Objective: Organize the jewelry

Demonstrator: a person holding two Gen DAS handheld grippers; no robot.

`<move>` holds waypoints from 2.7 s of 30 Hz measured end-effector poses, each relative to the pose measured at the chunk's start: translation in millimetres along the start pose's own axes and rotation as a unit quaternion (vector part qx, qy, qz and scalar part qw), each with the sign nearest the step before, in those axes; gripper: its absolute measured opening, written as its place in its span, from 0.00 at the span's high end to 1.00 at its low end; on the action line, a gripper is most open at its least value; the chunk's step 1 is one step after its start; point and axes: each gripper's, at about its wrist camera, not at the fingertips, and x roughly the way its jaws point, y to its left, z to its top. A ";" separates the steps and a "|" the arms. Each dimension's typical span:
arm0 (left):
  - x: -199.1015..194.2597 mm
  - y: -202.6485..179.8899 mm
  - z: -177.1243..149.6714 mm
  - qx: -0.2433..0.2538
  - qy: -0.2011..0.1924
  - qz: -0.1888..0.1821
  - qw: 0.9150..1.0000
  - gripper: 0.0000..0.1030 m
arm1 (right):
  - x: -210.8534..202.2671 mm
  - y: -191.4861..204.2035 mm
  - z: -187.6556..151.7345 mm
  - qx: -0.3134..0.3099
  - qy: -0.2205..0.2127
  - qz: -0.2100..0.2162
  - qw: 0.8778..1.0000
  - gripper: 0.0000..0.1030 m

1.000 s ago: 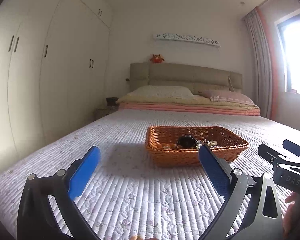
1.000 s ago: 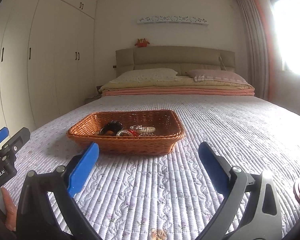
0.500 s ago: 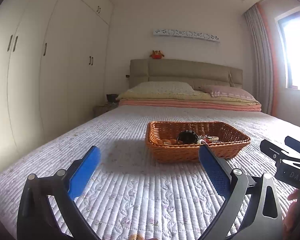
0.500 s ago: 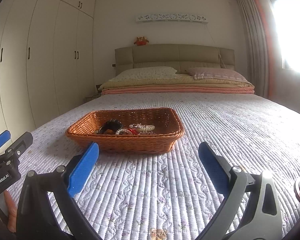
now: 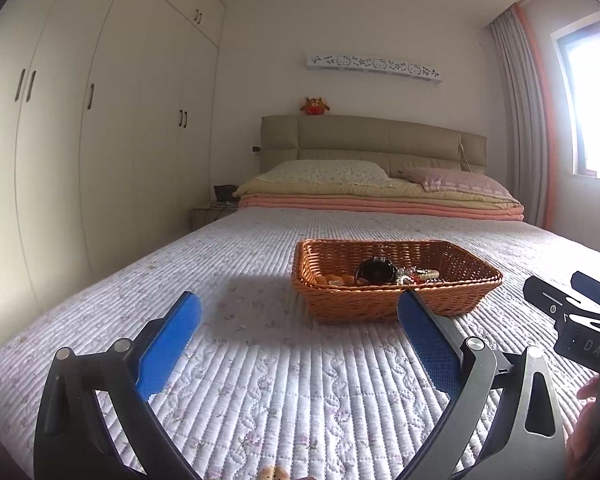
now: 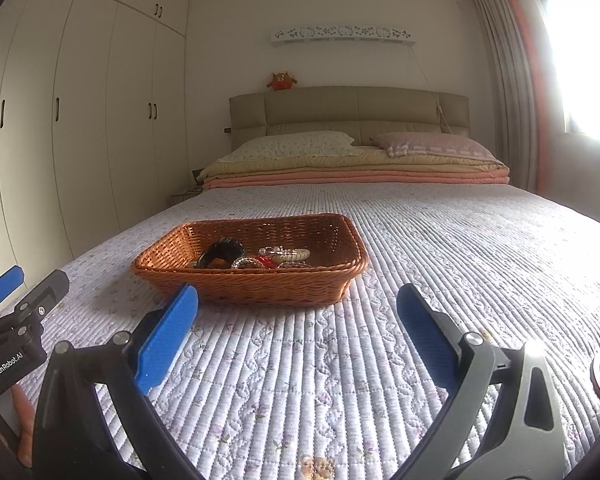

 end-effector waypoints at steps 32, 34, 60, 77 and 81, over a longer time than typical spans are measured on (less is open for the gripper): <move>1.5 3.2 0.9 -0.004 0.005 0.004 1.000 0.07 | 2.8 3.9 -1.7 0.000 0.006 0.004 1.000 0.08; 2.0 3.1 0.8 -0.005 0.005 0.004 1.000 0.07 | 2.6 3.6 -1.7 0.001 0.006 0.004 1.000 0.08; 3.5 2.7 0.7 -0.004 0.009 0.004 1.000 0.07 | 1.8 2.0 -0.6 0.004 0.006 0.007 1.000 0.08; 4.4 2.1 -3.1 -0.003 0.015 0.005 1.000 0.07 | 1.8 0.5 -0.6 0.004 0.008 0.012 1.000 0.08; 5.4 1.4 -2.7 -0.002 0.015 0.005 1.000 0.07 | 2.0 -0.3 -0.5 0.005 0.007 0.014 1.000 0.08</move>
